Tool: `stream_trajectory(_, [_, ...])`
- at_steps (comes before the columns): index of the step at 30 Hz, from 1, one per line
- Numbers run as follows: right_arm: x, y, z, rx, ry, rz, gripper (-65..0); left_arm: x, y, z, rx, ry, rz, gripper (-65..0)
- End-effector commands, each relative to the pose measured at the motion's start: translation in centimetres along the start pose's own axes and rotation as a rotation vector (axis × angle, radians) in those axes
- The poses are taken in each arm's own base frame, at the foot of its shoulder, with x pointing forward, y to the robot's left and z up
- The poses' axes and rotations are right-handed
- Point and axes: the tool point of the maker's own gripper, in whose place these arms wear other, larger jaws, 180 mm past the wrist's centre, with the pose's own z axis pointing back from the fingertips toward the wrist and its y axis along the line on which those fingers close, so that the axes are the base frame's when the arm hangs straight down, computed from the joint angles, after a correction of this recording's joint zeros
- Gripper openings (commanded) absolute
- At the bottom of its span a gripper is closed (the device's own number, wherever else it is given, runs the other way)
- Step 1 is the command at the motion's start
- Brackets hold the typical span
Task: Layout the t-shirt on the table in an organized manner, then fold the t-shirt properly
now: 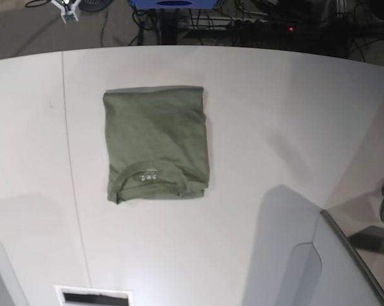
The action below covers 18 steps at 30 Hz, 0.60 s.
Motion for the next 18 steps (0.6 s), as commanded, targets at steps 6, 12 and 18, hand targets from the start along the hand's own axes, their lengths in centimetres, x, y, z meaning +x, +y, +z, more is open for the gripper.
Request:
stream_trajectory(6, [-1.7, -5.5, -4.9, -0.073, 0.083, -0.100, -65.0, -4.0, 0.4, -4.5, -0.007, 0.121, 0.026, -65.0])
stream_trajectory(12, [-1.2, -4.3, -6.0, -0.067, -0.034, 0.044, -65.0, -3.2, 1.4, -8.2, -0.038, 0.245, 0.036, -65.0])
stream_trajectory(18, [1.4, 1.3, -6.9, 0.014, -0.109, -0.032, -65.0, -1.7, 0.0, -10.5, -0.130, 0.350, -0.140, -65.0])
